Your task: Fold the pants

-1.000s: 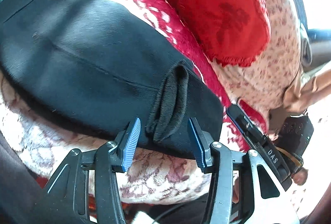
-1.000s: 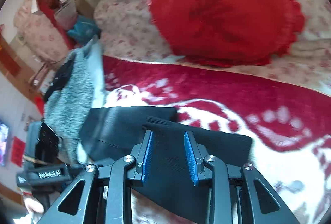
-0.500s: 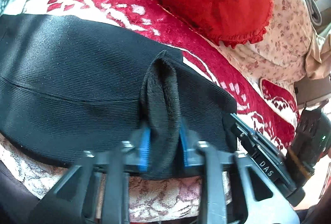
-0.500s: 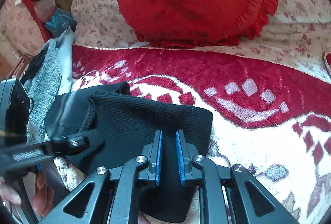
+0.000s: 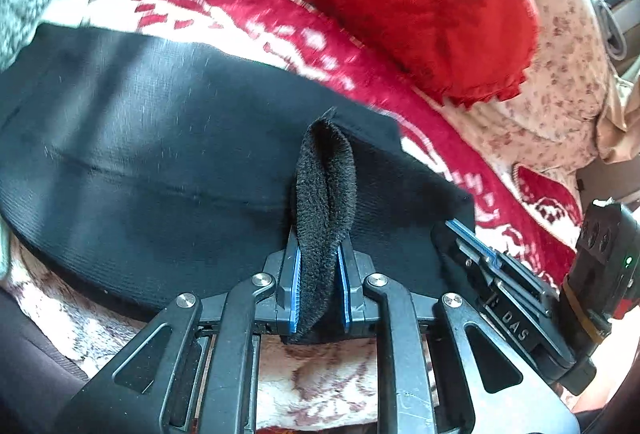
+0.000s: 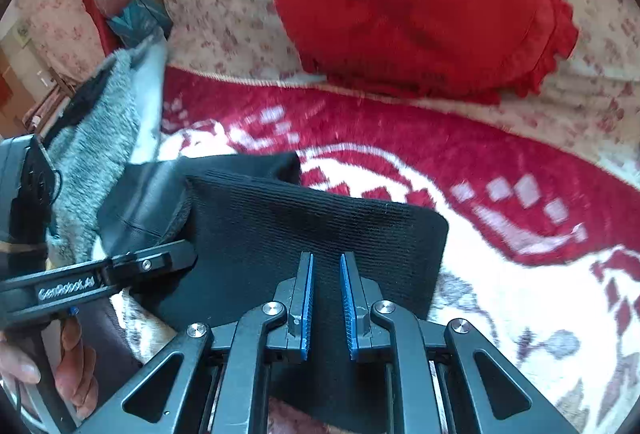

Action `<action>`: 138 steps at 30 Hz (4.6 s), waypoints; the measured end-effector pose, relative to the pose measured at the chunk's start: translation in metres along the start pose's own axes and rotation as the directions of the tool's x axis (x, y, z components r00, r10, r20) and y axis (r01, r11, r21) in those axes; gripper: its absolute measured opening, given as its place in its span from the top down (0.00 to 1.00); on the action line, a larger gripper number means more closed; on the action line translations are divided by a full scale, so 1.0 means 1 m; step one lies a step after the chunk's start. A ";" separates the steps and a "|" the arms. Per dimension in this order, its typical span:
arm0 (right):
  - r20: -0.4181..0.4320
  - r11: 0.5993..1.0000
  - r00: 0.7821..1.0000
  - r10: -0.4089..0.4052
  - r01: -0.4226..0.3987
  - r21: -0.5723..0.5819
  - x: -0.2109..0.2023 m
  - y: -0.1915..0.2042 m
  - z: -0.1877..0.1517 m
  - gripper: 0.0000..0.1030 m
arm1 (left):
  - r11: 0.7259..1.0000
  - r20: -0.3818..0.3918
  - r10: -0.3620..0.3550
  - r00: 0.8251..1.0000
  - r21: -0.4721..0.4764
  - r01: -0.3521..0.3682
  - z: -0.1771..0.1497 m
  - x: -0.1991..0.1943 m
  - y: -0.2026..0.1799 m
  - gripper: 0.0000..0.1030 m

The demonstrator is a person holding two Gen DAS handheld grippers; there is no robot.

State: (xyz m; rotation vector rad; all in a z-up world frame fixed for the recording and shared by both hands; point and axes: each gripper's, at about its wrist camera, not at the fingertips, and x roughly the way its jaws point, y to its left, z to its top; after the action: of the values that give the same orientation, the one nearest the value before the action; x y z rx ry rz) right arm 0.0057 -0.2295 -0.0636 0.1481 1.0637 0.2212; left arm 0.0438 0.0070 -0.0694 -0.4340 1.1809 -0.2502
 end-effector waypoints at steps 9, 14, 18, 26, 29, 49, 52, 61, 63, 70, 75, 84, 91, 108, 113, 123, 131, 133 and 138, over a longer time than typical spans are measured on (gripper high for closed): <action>0.014 0.999 1.000 -0.016 0.017 -0.036 -0.020 0.008 -0.002 0.88 | 0.997 0.036 0.053 0.998 0.054 -0.055 -0.005 -0.003 -0.011 0.86; -0.020 0.996 1.000 0.000 -0.001 -0.085 -0.025 0.024 -0.027 0.88 | 0.996 0.044 0.069 0.997 0.060 -0.071 -0.006 -0.003 -0.011 0.83; -0.034 0.993 0.998 -0.045 0.041 -0.107 -0.015 0.030 -0.037 0.87 | 0.990 0.061 0.107 0.992 0.084 -0.112 -0.009 -0.006 -0.015 0.77; -0.011 0.995 1.000 0.004 -0.005 -0.102 -0.031 0.040 -0.020 0.87 | 0.984 0.088 0.149 0.985 0.089 -0.157 -0.014 -0.025 -0.011 0.67; -0.010 0.996 0.999 0.032 -0.033 -0.089 -0.029 0.048 -0.014 0.87 | 0.983 0.102 0.159 0.982 0.081 -0.168 -0.016 -0.035 -0.007 0.67; -0.066 0.984 0.998 0.021 -0.032 -0.176 0.030 0.096 0.024 0.87 | 0.986 0.113 0.143 0.983 -0.099 -0.132 -0.023 -0.072 0.053 0.51; -0.040 0.983 0.999 0.021 -0.028 -0.182 0.015 0.097 0.023 0.87 | 0.987 0.120 0.123 0.985 -0.118 -0.109 -0.025 -0.078 0.058 0.38; -0.100 0.984 0.995 -0.013 -0.005 -0.177 0.028 0.089 -0.001 0.85 | 0.986 0.112 0.079 0.991 -0.152 -0.062 -0.031 -0.084 0.063 0.36; -0.096 0.984 0.995 -0.008 -0.009 -0.176 0.024 0.091 0.001 0.84 | 0.985 0.113 0.079 0.990 -0.163 -0.060 -0.031 -0.086 0.065 0.36; -0.067 0.982 0.997 0.038 -0.050 -0.180 0.012 0.103 0.015 0.82 | 0.977 0.128 0.058 0.990 -0.210 -0.030 -0.032 -0.094 0.079 0.35; -0.081 0.983 0.994 0.072 -0.085 -0.162 0.024 0.113 0.023 0.77 | 0.963 0.129 0.043 0.991 -0.268 -0.006 -0.033 -0.094 0.096 0.27; -0.111 0.977 0.989 0.100 -0.119 -0.176 0.045 0.131 0.040 0.65 | 0.944 0.125 0.042 0.991 -0.330 0.002 -0.028 -0.094 0.121 0.25; -0.125 0.972 0.982 0.143 -0.163 -0.169 0.054 0.145 0.054 0.64 | 0.939 0.114 0.021 0.993 -0.343 0.019 -0.030 -0.095 0.135 0.25; -0.172 0.923 0.967 0.190 -0.236 -0.304 0.088 0.208 0.095 0.54 | 0.909 0.129 0.011 0.992 -0.414 0.043 -0.015 -0.084 0.152 0.23; -0.217 0.888 0.959 0.184 -0.257 -0.381 0.122 0.239 0.108 0.54 | 0.887 0.103 0.015 0.995 -0.460 0.034 -0.006 -0.071 0.167 0.23; -0.286 0.881 0.902 0.322 -0.397 -0.258 0.174 0.233 0.109 0.81 | 0.906 0.173 0.057 0.983 -0.423 0.022 0.001 -0.071 0.164 0.74; -0.160 0.874 0.918 0.364 -0.396 -0.281 0.107 0.219 0.118 0.89 | 0.971 0.298 0.071 0.952 -0.239 0.002 0.000 -0.110 0.108 0.84; -0.135 0.879 0.927 0.351 -0.376 -0.292 0.091 0.216 0.120 0.89 | 0.978 0.309 0.068 0.949 -0.208 -0.003 -0.002 -0.115 0.096 0.84; -0.072 0.893 0.942 0.329 -0.335 -0.299 0.055 0.203 0.122 0.89 | 0.992 0.318 0.045 0.947 -0.128 -0.004 -0.004 -0.120 0.061 0.85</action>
State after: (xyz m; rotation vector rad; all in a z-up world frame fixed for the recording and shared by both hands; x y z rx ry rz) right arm 0.1163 -0.0214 -0.0062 0.0446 1.0050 0.6972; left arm -0.0058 0.1098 0.0020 -0.5484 0.8835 -0.0777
